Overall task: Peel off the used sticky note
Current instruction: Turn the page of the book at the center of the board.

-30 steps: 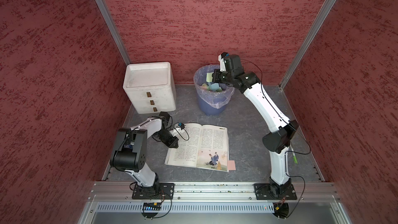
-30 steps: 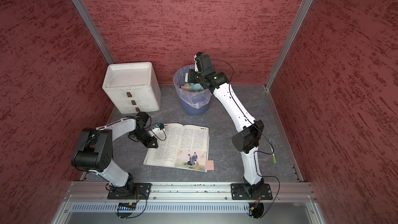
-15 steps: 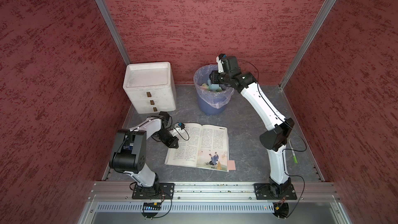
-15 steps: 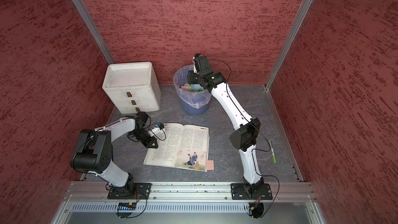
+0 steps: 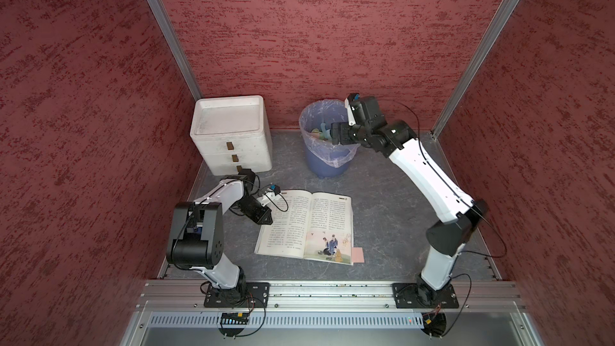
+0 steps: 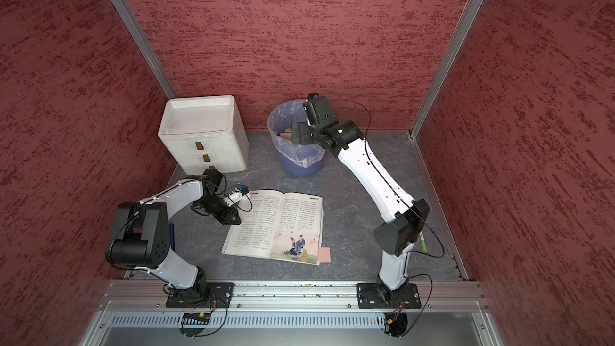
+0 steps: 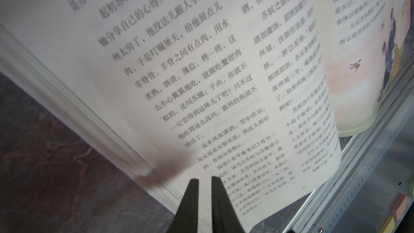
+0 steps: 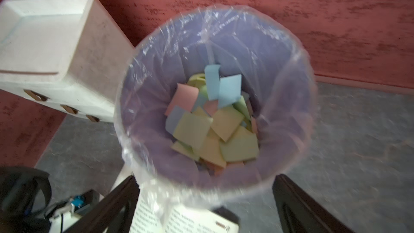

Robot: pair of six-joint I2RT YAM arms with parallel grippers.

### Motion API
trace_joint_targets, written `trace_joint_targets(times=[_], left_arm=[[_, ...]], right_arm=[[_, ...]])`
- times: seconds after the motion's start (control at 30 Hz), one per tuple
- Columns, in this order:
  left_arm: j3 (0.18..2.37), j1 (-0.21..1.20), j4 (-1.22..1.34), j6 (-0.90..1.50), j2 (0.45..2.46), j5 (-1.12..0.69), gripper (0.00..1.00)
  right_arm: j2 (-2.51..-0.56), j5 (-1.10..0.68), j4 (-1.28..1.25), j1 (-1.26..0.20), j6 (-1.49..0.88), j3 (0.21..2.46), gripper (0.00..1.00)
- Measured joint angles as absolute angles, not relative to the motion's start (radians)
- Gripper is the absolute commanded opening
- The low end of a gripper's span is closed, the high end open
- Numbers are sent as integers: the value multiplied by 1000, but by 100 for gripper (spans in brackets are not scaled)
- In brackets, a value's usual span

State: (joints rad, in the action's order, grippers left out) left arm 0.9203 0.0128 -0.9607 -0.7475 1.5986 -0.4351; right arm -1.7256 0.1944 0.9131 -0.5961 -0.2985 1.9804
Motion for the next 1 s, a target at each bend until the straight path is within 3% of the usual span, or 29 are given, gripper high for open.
trace_joint_targets(times=[0.17,0.3,0.8,1.0], left_arm=[[929,3,-957,-749,1599,-439,25],[937,3,-953,-749,1605,-440,25],[926,57,-891,-741,1652,-392,17],[917,95,-879,-723,1658,-378,15]], right_arm=[[-1298,204,819,-589,-338,1573,99],[-1098,142,802,-577,-386,1450,98],[-838,-23,804,-752,-837,783,98],[-907,-57,666,-771,-950,650,98]])
